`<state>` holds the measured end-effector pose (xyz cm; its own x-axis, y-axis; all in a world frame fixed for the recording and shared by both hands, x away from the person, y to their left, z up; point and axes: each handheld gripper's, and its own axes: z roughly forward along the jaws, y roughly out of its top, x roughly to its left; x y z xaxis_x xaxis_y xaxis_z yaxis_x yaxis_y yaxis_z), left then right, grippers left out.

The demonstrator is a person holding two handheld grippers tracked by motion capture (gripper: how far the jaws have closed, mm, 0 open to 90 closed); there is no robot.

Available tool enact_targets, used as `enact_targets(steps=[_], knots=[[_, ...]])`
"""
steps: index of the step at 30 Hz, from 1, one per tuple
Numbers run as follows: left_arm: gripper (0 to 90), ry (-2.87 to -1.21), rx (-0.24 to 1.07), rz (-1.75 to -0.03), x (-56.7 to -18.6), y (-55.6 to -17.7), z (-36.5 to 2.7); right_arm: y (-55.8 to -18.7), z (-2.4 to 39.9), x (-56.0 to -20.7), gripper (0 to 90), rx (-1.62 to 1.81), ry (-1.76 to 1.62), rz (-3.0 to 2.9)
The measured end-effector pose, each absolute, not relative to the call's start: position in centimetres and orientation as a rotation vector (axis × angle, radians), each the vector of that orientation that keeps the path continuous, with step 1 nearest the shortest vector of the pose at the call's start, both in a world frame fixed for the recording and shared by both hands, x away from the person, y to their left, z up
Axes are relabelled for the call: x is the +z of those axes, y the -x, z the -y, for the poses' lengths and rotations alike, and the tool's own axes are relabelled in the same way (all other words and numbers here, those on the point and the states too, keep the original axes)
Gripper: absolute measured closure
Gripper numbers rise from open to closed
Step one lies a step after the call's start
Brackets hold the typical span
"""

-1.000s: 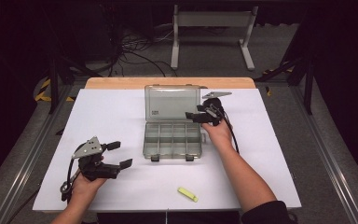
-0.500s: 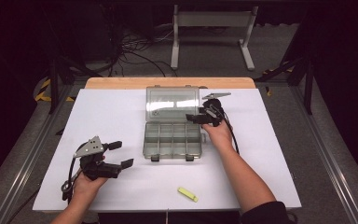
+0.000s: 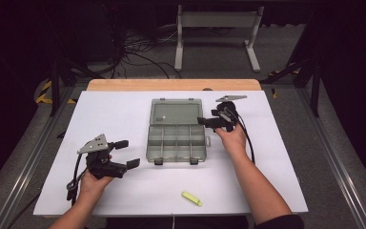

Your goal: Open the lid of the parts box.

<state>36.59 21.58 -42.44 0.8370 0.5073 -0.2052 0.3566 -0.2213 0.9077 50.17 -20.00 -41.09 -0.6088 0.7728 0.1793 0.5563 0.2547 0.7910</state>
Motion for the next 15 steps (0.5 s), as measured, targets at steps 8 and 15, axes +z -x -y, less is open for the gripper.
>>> enact_targets(steps=[8, 15], knots=[[2.3, -1.827, 0.166, -0.61, -41.7, -36.6, -20.7, -46.0, 22.3, -38.7, 10.9, 1.437, -1.136, -2.199], [0.4, -1.776, 0.181, -0.576, -41.5, -36.9, -20.2, -40.1, 23.9, -36.4, 5.0, 1.521, -0.957, -2.142]])
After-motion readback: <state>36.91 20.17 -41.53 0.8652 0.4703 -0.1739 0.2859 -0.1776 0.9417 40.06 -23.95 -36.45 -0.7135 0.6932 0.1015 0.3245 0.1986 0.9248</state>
